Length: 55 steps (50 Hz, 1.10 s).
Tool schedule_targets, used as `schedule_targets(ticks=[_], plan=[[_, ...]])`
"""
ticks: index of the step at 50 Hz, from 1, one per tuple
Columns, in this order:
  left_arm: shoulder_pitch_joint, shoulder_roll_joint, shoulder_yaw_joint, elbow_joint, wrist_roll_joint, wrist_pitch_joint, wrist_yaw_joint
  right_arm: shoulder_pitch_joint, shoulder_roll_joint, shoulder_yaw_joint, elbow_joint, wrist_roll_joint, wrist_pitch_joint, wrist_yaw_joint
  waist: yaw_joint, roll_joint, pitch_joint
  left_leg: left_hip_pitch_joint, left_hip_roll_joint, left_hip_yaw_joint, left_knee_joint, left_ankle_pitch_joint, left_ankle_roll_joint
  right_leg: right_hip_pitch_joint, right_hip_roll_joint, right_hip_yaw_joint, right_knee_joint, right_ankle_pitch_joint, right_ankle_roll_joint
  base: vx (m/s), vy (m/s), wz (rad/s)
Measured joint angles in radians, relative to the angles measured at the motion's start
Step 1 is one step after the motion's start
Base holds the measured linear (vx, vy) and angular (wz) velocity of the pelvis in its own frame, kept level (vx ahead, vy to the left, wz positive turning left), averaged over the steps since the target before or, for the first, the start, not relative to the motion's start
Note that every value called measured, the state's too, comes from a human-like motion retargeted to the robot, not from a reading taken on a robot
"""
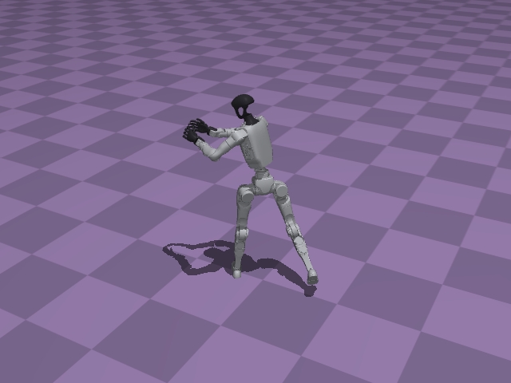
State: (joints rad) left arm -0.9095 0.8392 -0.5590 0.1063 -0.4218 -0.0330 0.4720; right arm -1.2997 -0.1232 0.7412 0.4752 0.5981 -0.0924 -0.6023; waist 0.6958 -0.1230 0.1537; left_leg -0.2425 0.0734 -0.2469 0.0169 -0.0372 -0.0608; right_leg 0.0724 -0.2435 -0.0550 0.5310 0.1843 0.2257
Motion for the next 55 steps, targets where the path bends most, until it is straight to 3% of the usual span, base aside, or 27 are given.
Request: schedule_targets(ticks=[3,7,10,11,15,17,19,27,35,40,43,47,55], plan=[[0.06,-0.039,0.04,0.014,-0.015,-0.014,0.036,0.02,0.008,0.0,-0.024,-0.103,0.005,-0.009,-0.014,0.009,0.003,-0.009,0.033,0.114,0.051,-0.026,0.016,-0.012,-0.062,-0.181,-0.015,-0.161,-0.066,-0.21,-0.05,-2.05],[0.138,-0.111,0.103,0.06,-0.006,-0.053,0.13,0.069,0.027,0.005,-0.055,-0.203,0.0,-0.009,-0.012,0.013,0.013,-0.036,0.093,0.297,0.143,-0.065,0.023,0.002,-0.148,-0.563,-0.081,-0.275,-0.15,-0.26,-0.1,-2.52],[0.194,-0.16,0.137,0.077,-0.02,-0.077,0.157,0.121,0.06,0.015,-0.062,-0.216,-0.007,0.004,-0.012,0.005,0.016,-0.048,0.147,0.45,0.201,-0.092,0.012,0.008,-0.158,-0.807,-0.188,-0.323,-0.17,-0.28,-0.15,-2.74],[0.217,-0.176,0.145,0.077,-0.013,-0.08,0.157,0.143,0.072,0.018,-0.064,-0.215,-0.007,0.015,-0.021,0.006,0.018,-0.044,0.16,0.497,0.212,-0.097,0.008,-0.007,-0.156,-0.822,-0.217,-0.332,-0.159,-0.27,-0.16,-2.55],[0.339,-0.264,0.172,0.051,-0.032,-0.125,0.193,0.261,0.12,0.021,-0.084,-0.247,-0.004,0.018,-0.086,0.022,0.034,0.003,0.196,0.681,0.223,-0.09,-0.013,-0.111,-0.164,-0.657,-0.27,-0.357,-0.11,-0.25,-0.16,-2.33],[0.405,-0.308,0.17,0.049,0.015,-0.129,0.215,0.319,0.112,0.003,-0.075,-0.45,0.043,-0.036,-0.153,0.047,0.04,0.041,0.212,0.747,0.215,-0.075,-0.024,-0.154,-0.161,-0.568,-0.263,-0.365,-0.105,-0.19,-0.17,-1.81],[0.451,-0.363,0.151,0.053,0.022,-0.123,0.212,0.422,0.123,-0.009,-0.123,-0.276,-0.023,0.024,-0.232,0.078,0.043,0.076,0.231,0.793,0.205,-0.06,-0.039,-0.176,-0.145,-0.523,-0.261,-0.371,-0.106,-0.15,-0.19,-1.44],[0.474,-0.512,0.06,0.203,0.089,-0.043,0.103,0.64,0.064,-0.112,-0.082,-0.326,0.0,0.049,-0.55,0.162,0.011,0.156,0.288,0.893,0.198,-0.011,-0.064,-0.21,-0.089,-0.412,-0.252,-0.437,-0.126,-0.08,-0.22,-0.74],[0.462,-0.668,0.001,0.352,0.061,-0.02,0.096,0.749,0.038,-0.185,-0.078,-0.315,-0.013,0.001,-0.733,0.203,-0.001,0.238,0.327,0.971,0.21,0.076,-0.051,-0.207,-0.043,-0.314,-0.246,-0.478,-0.112,0.01,-0.25,-0.58],[0.431,-0.726,-0.034,0.392,0.15,-0.014,0.121,0.803,0.024,-0.265,-0.131,-0.309,-0.046,-0.052,-0.822,0.204,-0.017,0.292,0.338,1.024,0.24,0.133,-0.038,-0.2,-0.025,-0.234,-0.257,-0.497,-0.071,0.06,-0.23,-0.79],[0.383,-0.731,-0.066,0.385,0.213,-0.014,0.13,0.825,-0.017,-0.31,-0.209,-0.321,-0.063,-0.064,-0.879,0.2,-0.028,0.313,0.339,1.016,0.274,0.146,-0.028,-0.197,-0.017,-0.185,-0.27,-0.511,-0.051,0.05,-0.18,-0.96],[0.262,-0.736,-0.109,0.377,0.314,0.001,0.155,0.825,-0.094,-0.363,-0.323,-0.333,-0.087,-0.082,-0.928,0.213,-0.026,0.321,0.326,0.881,0.349,0.123,-0.01,-0.199,0.02,-0.084,-0.306,-0.487,-0.048,0.02,-0.13,-1.33],[-0.117,-0.702,-0.192,0.306,0.47,0.027,0.146,0.713,-0.277,-0.545,-0.529,-0.358,-0.135,-0.099,-1.061,0.256,-0.054,0.33,0.305,0.715,0.457,0.159,0.03,-0.194,0.089,0.089,-0.388,-0.435,-0.032,0.05,-0.09,-1.18]])
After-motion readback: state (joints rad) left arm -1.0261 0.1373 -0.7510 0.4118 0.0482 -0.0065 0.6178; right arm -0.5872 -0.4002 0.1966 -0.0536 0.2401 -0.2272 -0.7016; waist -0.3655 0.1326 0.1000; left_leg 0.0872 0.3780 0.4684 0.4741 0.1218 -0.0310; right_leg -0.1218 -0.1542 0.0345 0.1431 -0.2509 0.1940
